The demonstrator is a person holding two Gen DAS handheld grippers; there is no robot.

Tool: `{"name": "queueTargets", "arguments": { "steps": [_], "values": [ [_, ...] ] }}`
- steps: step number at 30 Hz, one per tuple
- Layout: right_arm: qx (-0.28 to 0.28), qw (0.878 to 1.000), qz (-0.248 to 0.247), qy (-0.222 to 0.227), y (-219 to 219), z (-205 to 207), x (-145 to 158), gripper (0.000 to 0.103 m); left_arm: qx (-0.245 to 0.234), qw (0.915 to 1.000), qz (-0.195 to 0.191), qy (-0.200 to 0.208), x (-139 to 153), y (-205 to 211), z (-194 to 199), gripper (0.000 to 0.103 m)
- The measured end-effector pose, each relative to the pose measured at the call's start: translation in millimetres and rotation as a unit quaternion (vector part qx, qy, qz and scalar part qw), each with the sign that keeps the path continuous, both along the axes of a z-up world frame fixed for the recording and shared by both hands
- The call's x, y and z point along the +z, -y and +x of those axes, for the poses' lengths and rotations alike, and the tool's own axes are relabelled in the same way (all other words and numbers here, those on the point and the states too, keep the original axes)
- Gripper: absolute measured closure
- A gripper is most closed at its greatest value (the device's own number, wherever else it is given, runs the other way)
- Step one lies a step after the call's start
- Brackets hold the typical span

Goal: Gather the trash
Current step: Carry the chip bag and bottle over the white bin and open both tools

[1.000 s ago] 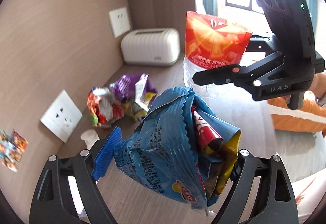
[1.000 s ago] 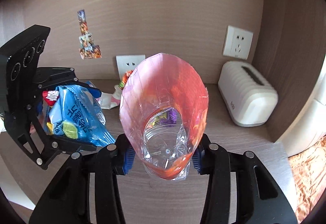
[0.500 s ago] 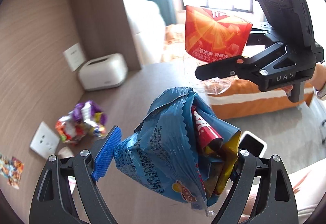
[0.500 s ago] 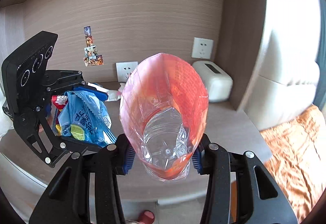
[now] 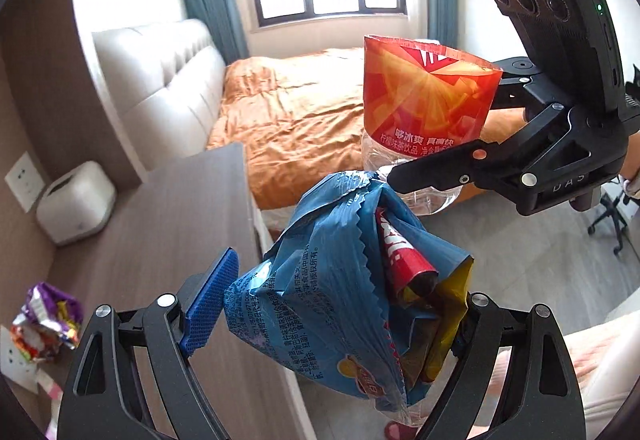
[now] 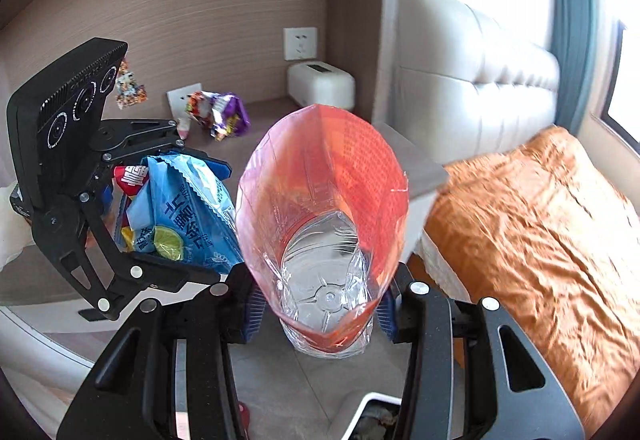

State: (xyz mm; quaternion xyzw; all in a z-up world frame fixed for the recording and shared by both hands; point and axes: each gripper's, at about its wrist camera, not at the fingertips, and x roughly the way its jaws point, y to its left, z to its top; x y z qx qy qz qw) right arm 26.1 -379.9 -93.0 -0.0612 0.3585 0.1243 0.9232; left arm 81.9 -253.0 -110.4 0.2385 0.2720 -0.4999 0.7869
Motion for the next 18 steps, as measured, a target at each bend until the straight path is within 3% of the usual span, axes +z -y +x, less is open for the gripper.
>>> {"name": "queueTargets", "arguments": {
  "steps": [9, 14, 18],
  "values": [
    [-0.04, 0.998, -0.003, -0.049, 92.1, -46.8, -58.9, 0.057, -0.059, 0.997, 0.035, -0.036, -64.6, 112.0, -32.0, 0.019],
    [-0.046, 0.996, -0.009, -0.081, 142.7, -73.5, -92.6, 0.059, -0.111, 0.9898, 0.067, -0.058, -111.6, 179.4, -58.9, 0.019],
    [-0.05, 0.992, 0.003, -0.115, 185.2, -81.1, -141.3, 0.059, -0.146, 0.9825, 0.091, -0.07, -163.3, 230.8, -79.5, 0.019]
  ]
}}
